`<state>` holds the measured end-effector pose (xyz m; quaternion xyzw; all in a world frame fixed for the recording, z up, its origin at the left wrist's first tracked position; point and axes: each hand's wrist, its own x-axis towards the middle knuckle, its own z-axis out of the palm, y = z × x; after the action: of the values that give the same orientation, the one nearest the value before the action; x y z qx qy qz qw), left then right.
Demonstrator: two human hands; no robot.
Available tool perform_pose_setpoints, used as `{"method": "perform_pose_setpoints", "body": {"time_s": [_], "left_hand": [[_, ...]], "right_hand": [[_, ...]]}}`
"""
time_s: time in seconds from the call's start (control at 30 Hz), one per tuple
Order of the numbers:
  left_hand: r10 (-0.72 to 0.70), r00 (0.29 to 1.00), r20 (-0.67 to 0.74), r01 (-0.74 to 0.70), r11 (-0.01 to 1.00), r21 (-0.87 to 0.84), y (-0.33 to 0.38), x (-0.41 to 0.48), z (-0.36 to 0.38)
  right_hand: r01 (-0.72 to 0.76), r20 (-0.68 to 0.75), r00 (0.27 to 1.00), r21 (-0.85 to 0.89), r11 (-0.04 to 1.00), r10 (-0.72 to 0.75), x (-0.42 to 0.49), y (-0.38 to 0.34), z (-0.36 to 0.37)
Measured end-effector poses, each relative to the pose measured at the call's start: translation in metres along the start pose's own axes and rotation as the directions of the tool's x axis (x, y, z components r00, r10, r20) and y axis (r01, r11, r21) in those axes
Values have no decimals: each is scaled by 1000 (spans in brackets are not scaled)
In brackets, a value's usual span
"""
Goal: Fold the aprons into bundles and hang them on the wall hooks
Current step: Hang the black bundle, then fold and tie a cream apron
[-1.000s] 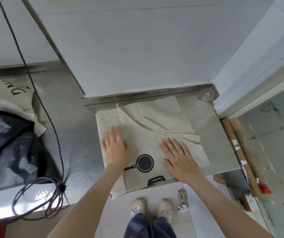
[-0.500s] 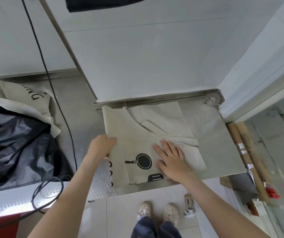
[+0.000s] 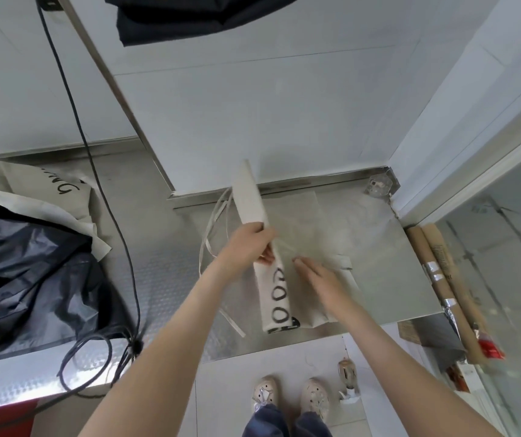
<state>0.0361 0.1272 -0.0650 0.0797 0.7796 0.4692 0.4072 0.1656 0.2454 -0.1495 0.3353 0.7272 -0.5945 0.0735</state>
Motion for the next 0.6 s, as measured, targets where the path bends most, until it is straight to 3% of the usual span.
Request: {"method": "perform_pose_setpoints", "body": {"time_s": [0.07,0.2,0.33,0.4,0.53,0.6], "left_hand": [[-56,997,55,63,989,-136,6,10,24],[-35,996,78,47,987,-156,8,25,55],[9,990,142,10,991,-137,-1,31,66],[30,989,142,-23,998,-50,-10,35,70],[151,978,-141,-156,987,-28,-31,27,73],[214,968,-129,-220,975,-39,-48,16,73]], "right_hand": [[-87,82,994,214,973,71,3,-16,-10],[-97,231,970,90,991,74,3,-46,-41],[-74,135,984,-273,959,115,0,-31,-60],[-110,81,988,-245,963,133,-1,-19,-64],[-147,-110,985,-155,977,131,1,-2,-70],[-175,-182,972,-138,975,149,4,1,-70]]}}
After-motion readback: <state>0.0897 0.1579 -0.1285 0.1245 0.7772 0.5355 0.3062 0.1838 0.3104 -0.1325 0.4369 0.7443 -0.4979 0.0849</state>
